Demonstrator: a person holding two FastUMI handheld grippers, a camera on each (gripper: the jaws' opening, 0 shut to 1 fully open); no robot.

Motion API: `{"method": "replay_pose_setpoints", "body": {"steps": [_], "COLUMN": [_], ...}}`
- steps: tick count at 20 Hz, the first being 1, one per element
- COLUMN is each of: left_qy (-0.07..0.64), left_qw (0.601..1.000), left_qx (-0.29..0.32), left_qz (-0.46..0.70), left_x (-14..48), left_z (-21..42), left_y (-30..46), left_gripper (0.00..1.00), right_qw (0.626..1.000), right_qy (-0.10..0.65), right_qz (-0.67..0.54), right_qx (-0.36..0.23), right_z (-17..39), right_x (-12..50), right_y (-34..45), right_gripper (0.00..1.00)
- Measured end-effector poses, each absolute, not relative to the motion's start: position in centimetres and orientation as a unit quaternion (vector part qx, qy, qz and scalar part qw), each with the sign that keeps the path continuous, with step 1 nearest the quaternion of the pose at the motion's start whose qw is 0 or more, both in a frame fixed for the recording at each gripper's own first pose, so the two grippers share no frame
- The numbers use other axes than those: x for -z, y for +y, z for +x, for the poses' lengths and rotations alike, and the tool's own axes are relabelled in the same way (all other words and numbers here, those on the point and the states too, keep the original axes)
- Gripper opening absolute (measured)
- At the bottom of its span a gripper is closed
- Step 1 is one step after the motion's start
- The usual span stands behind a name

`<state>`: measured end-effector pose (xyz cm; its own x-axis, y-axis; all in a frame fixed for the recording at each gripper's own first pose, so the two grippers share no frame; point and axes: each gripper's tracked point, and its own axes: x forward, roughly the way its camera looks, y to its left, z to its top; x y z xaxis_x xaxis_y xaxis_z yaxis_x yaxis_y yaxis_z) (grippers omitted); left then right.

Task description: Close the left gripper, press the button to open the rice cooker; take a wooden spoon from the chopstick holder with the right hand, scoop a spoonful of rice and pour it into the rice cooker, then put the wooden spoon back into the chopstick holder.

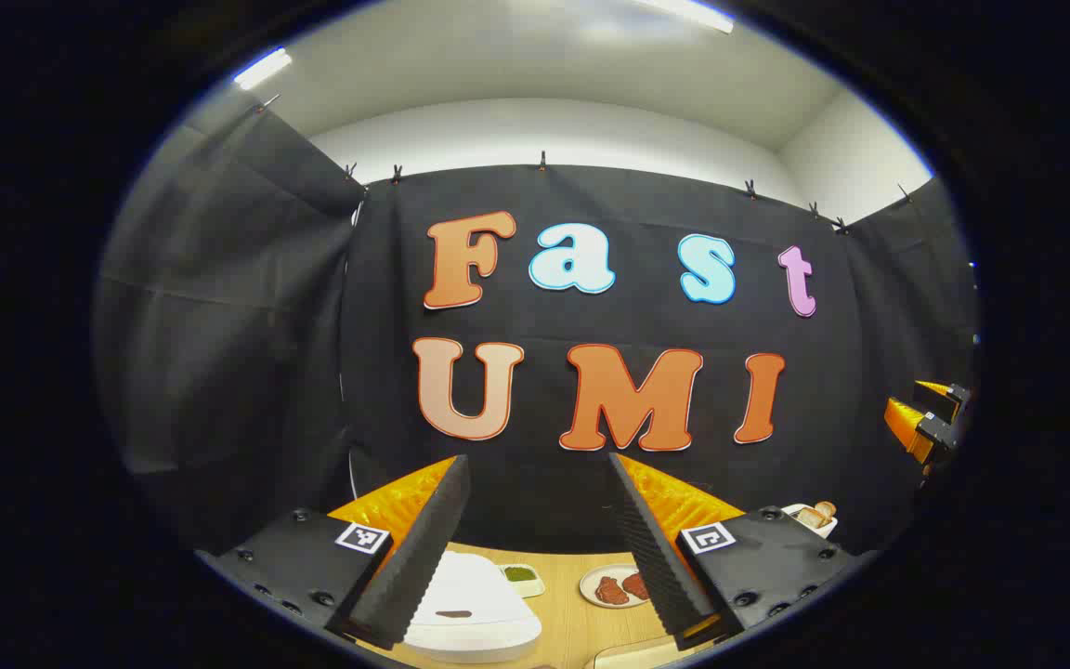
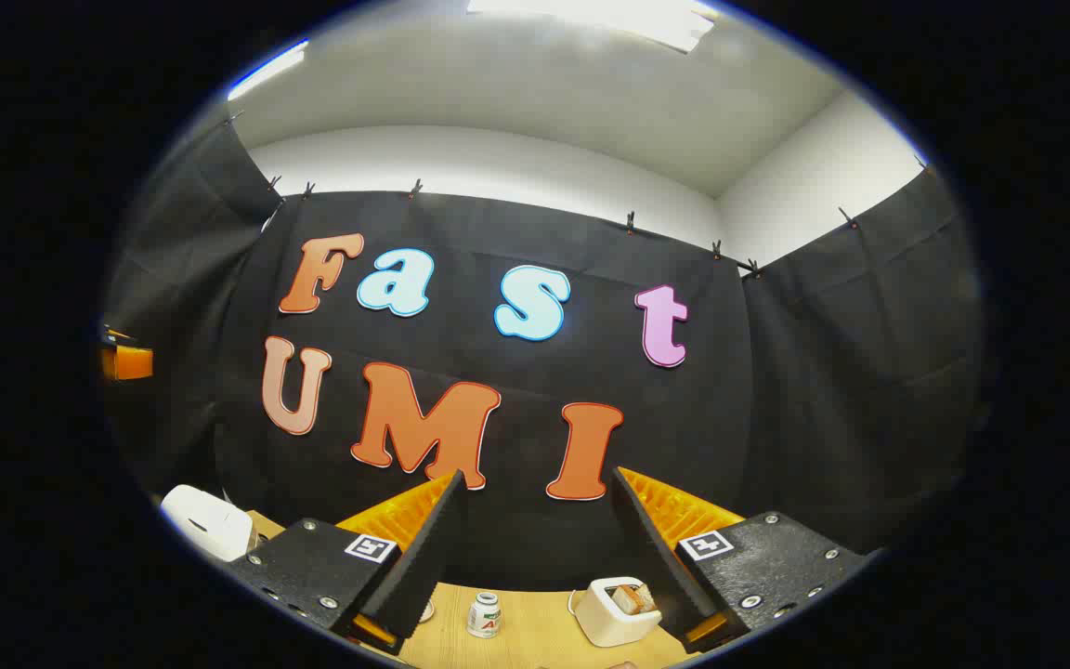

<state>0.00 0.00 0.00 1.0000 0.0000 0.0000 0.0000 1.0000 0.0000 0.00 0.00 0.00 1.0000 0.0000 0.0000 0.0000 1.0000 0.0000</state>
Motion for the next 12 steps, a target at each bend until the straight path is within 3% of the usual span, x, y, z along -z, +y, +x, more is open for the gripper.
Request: {"method": "replay_pose_setpoints", "body": {"steps": [4, 12], "left_qy": [0.004, -0.003], "left_qw": [1.0, 1.0], "left_qx": [0.005, -0.003], "left_qz": [0.0, -0.005], "left_x": [0.2, 0.6], "left_z": [1.4, 2.7], "left_y": [-1.0, 0.6], "left_gripper": [0.99, 0.99], "right_qw": [1.0, 1.0], "right_qy": [0.006, 0.002], "right_qz": [0.002, -0.002], "right_qx": [-0.002, -0.025], "right_z": [1.3, 2.9], "right_x": [0.5, -0.3], "right_y": [0.0, 2.7], "right_gripper": [0.93, 0.95]}}
